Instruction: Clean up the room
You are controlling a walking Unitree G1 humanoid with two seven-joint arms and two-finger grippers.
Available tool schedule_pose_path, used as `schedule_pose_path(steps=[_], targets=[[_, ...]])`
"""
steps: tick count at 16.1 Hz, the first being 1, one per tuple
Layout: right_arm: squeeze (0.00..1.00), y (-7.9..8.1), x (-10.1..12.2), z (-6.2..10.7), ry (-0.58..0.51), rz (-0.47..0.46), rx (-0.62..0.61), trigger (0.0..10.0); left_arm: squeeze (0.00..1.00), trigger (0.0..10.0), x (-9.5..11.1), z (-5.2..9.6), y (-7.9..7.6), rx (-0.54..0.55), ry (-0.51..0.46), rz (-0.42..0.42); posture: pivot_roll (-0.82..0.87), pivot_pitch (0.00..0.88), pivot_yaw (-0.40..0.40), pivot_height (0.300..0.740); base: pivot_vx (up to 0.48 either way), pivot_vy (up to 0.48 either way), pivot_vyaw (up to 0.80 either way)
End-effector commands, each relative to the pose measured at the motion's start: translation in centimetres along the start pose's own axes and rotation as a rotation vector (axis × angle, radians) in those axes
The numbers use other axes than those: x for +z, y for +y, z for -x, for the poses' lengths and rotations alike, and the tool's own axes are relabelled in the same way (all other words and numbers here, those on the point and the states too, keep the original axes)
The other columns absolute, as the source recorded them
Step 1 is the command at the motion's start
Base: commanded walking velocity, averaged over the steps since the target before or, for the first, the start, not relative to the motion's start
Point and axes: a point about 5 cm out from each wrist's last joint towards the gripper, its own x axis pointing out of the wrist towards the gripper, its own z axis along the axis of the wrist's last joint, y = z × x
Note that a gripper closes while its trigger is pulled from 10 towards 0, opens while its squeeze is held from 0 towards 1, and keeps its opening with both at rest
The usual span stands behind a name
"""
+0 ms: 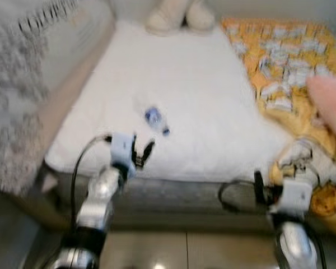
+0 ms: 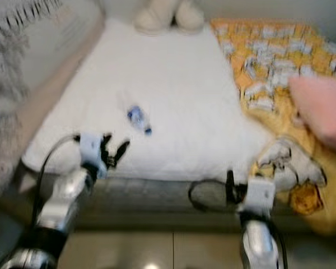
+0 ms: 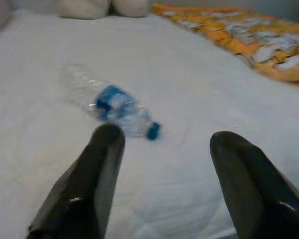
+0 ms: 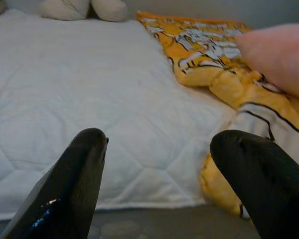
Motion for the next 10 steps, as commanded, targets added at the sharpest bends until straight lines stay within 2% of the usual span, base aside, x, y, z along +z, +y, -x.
schedule_pose_path(steps=[1, 2, 3, 7, 8, 9, 10], targets=[[0.00, -0.3, 0.7, -0.6, -0.021, 0.006, 0.006, 10.0, 1.00, 10.0, -0.6, 0.4, 1.0, 0.081, 0.029, -0.013, 0.01, 0.000, -0.010, 0.728, 0.000, 0.000, 0.00], [0.00, -0.4, 0.8, -0.7, -0.021, 0.007, 0.007, 10.0, 1.00, 10.0, -0.7, 0.5, 1.2, 0.101, 0.037, 0.007, 0.01, 0.000, -0.010, 0.728, 0.000, 0.000, 0.00], [0.00, -0.4, 0.7, -0.9, -0.007, 0.011, 0.040, 10.0, 1.00, 10.0, -0.7, 0.4, 2.2, 0.167, 0.035, 0.080, 0.02, 0.000, -0.022, 0.728, 0.000, 0.000, 0.00], [0.00, 0.4, 0.1, -1.1, 0.039, 0.005, 0.114, 10.0, 1.00, 10.0, -0.7, 0.4, 2.0, 0.188, 0.033, 0.058, 0.03, 0.000, -0.033, 0.728, 0.000, 0.000, 0.00], [0.00, 0.6, -0.1, -1.1, 0.045, 0.002, 0.132, 10.0, 1.00, 10.0, -1.1, 0.4, 1.9, 0.199, 0.046, 0.132, 0.03, 0.000, -0.033, 0.728, 0.000, 0.000, 0.00], [0.00, 0.7, -0.1, -1.1, 0.046, -0.001, 0.139, 10.0, 1.00, 10.0, -1.2, 0.4, 1.8, 0.199, 0.055, 0.161, 0.03, 0.000, -0.034, 0.728, 0.000, 0.000, 0.00], [0.00, 0.8, -0.1, -1.2, 0.046, -0.006, 0.148, 10.0, 1.00, 10.0, -0.9, 0.2, 1.8, 0.187, 0.041, 0.135, 0.03, 0.000, -0.035, 0.728, 0.000, 0.000, 0.00]])
